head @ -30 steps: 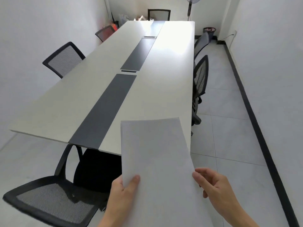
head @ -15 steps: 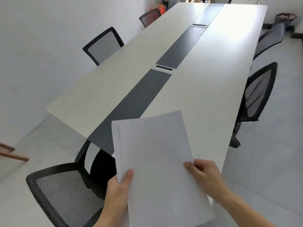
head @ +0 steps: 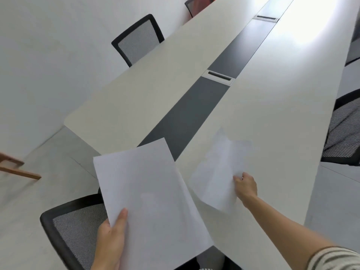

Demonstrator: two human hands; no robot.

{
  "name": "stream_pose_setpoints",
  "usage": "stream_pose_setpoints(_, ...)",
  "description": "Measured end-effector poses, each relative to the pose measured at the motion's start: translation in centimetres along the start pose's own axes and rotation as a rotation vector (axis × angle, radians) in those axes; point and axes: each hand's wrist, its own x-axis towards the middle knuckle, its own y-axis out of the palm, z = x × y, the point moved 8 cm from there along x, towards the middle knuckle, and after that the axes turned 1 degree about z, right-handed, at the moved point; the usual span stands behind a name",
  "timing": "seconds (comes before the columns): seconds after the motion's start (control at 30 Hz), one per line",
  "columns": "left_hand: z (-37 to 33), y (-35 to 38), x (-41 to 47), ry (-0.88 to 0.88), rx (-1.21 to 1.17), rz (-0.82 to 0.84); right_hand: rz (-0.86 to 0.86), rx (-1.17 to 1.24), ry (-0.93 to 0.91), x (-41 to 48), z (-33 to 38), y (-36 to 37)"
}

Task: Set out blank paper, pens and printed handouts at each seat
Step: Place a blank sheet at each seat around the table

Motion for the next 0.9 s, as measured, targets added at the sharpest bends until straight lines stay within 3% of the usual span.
stream_pose_setpoints(0.2,-0.4,-0.1,4.5,-0.022,0.026,0.097,-0.013,-0.119,0.126,-0.3,-1.9,3.4)
stream_pose_setpoints(0.47,-2.4,5.1,6.1,-0.008,0.147,0.335,-0.034,-0.184,0.176,-1.4,-3.0,-0.3)
stream_pose_setpoints(0.9,-3.0,20.0,-8.0,0.137,0.301,0.800,-0.035,0.529,-0.087,-16.6,-4.5,-15.4)
